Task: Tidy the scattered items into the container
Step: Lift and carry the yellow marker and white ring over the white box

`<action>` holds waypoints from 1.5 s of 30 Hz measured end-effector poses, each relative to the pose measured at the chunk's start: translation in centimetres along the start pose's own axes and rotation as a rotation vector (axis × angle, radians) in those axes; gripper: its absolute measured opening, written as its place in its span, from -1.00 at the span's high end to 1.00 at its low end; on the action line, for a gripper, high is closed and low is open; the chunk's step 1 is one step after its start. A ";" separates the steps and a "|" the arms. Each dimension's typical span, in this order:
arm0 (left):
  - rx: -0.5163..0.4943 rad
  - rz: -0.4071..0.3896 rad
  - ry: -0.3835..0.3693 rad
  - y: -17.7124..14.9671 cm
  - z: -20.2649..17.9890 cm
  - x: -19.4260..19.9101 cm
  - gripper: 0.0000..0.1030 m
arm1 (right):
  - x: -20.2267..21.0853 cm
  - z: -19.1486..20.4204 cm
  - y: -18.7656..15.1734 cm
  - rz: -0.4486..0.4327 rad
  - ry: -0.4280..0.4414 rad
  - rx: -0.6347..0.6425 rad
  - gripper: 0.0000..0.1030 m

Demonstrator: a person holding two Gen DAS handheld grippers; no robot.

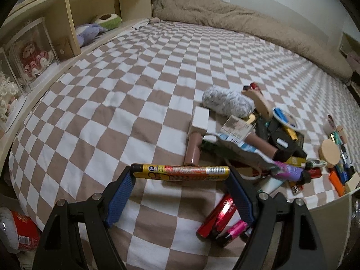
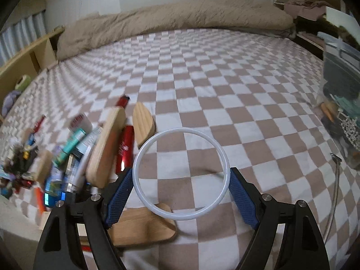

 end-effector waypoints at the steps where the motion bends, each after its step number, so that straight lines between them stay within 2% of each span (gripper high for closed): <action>1: 0.003 -0.007 -0.006 0.1 -0.1 0.3 -0.58 | 0.6 0.0 0.3 -0.012 0.002 -0.005 -0.63; 7: 0.010 -0.057 -0.034 1.6 -0.1 1.4 -0.58 | 2.3 1.8 1.7 -0.061 0.058 -0.057 -0.63; 13: 0.003 -0.119 -0.086 2.9 -1.2 3.9 -0.58 | 5.6 4.2 1.8 -0.104 0.108 -0.049 -0.63; 17: -0.013 -0.169 -0.142 3.8 -2.4 5.9 -0.58 | 8.1 5.4 2.7 -0.167 0.120 -0.040 -0.63; 24: -0.051 -0.260 -0.229 5.2 -4.4 9.5 -0.58 | 11.3 8.2 3.7 -0.203 0.194 0.009 -0.63; 28: -0.051 -0.288 -0.278 5.4 -5.3 11.2 -0.58 | 12.3 10.3 3.6 -0.162 0.334 -0.056 -0.63; 34: -0.077 -0.315 -0.352 5.4 -6.8 13.2 -0.58 | 13.8 14.1 2.8 -0.125 0.463 -0.028 -0.63; 43: -0.077 -0.321 -0.379 5.2 -7.3 13.7 -0.58 | 14.4 19.9 0.6 -0.026 0.587 0.098 -0.63; 45: -0.075 -0.321 -0.378 5.1 -7.2 13.6 -0.58 | 14.3 21.7 -0.1 0.023 0.634 0.143 -0.63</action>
Point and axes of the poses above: each gripper's, at about its wrist camera, not at the fingertips, and x roughly against the way its jaws point, z to its left, y to its top, the point moved 5 cm from there along -x, roughly the way its jaws point, and after that the axes turned 15 degrees about -z, right-handed, at the moved point
